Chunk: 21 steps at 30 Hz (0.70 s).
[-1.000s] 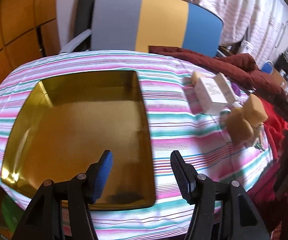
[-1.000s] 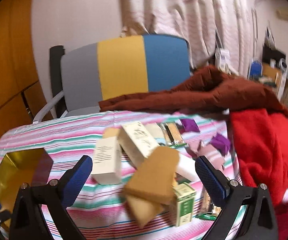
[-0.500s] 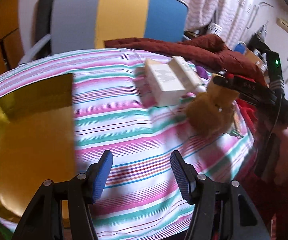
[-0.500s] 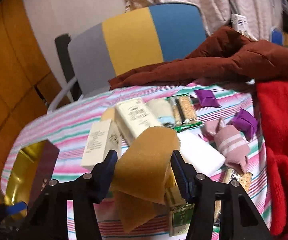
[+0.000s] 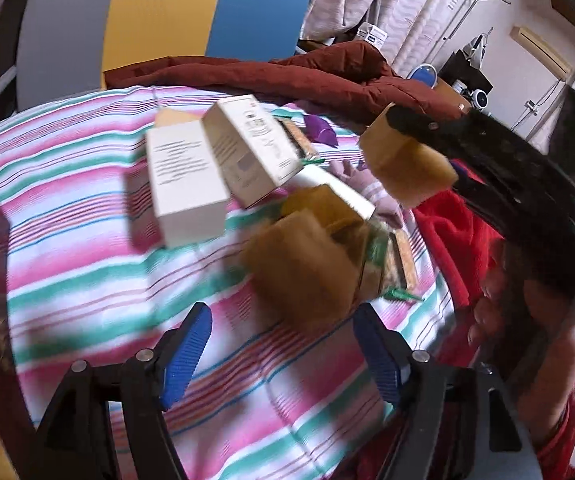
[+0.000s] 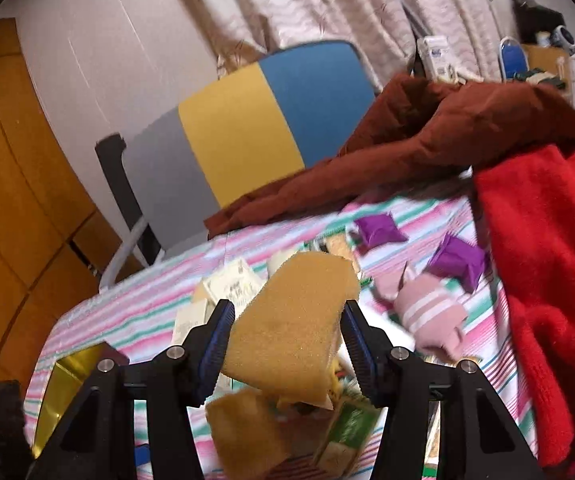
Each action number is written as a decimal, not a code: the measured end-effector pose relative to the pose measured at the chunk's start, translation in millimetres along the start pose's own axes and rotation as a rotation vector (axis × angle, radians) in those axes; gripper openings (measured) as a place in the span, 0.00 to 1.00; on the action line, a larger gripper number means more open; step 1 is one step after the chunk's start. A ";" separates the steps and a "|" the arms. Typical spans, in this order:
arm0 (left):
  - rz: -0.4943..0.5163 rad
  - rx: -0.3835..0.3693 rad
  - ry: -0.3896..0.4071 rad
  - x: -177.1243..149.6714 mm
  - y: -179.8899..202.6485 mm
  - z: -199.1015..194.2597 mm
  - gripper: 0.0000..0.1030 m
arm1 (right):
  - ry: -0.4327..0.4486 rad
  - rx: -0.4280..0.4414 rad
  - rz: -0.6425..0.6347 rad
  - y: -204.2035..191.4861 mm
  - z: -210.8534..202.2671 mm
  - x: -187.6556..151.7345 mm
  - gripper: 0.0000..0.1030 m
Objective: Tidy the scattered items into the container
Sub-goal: 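Move both tools from the gold tray toward the scattered sponges, then grasp a yellow sponge with the left tool while the right tool grasps another sponge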
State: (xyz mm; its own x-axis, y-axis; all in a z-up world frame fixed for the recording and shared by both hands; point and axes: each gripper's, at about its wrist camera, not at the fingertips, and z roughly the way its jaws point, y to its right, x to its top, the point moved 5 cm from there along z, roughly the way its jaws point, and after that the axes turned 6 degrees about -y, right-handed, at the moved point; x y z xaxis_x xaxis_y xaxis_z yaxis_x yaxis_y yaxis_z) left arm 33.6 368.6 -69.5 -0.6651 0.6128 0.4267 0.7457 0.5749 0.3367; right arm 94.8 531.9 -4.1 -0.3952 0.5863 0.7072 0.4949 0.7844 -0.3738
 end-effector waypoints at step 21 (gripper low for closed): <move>-0.058 -0.106 -0.062 13.9 -2.9 50.9 0.55 | -0.012 0.001 -0.003 2.9 4.1 0.8 0.54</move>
State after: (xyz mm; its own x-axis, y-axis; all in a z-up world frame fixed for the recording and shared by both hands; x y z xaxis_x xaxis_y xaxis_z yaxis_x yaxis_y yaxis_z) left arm 20.2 403.1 -107.3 -0.7060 0.6143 0.3525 0.7037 0.5520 0.4474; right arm 92.7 535.5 -7.1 -0.4060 0.5860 0.7013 0.4928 0.7866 -0.3721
